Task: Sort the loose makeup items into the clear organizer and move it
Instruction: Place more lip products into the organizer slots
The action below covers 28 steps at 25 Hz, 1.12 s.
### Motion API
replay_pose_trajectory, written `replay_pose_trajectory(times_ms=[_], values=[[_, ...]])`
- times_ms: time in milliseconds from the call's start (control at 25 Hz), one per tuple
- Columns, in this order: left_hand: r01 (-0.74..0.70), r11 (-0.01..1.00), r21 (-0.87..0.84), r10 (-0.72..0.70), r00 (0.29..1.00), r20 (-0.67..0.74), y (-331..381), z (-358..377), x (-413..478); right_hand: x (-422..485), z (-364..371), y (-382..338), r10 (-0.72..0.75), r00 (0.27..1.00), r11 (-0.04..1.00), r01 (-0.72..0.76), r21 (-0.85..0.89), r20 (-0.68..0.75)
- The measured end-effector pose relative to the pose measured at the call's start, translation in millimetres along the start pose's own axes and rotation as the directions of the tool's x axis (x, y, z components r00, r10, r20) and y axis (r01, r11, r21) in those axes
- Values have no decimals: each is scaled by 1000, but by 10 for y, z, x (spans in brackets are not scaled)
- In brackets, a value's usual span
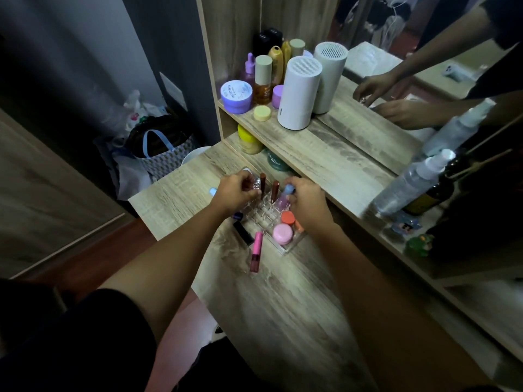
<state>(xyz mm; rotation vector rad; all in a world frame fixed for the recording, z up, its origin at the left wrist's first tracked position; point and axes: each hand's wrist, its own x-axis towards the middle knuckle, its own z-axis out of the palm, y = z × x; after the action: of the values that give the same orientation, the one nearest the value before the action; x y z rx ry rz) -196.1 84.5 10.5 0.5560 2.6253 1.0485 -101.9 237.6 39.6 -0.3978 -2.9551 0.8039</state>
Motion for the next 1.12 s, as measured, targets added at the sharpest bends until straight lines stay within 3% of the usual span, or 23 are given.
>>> replay_pose_trajectory(times_ms=[280,560,800,1120], values=[[-25,1000,15,25,999,27,-17,-30,23,-66,203,-76,135,990,990,-134,-48,27],[-53,998,15,52,997,57,90,-26,69,-21,166,24,246,969,968,-247,47,9],[-45,999,13,44,996,82,-32,-98,-86,-151,261,-99,183,983,981,-183,69,13],[-29,999,-33,33,992,125,-16,-183,-41,-312,247,-171,157,972,985,-142,93,-175]])
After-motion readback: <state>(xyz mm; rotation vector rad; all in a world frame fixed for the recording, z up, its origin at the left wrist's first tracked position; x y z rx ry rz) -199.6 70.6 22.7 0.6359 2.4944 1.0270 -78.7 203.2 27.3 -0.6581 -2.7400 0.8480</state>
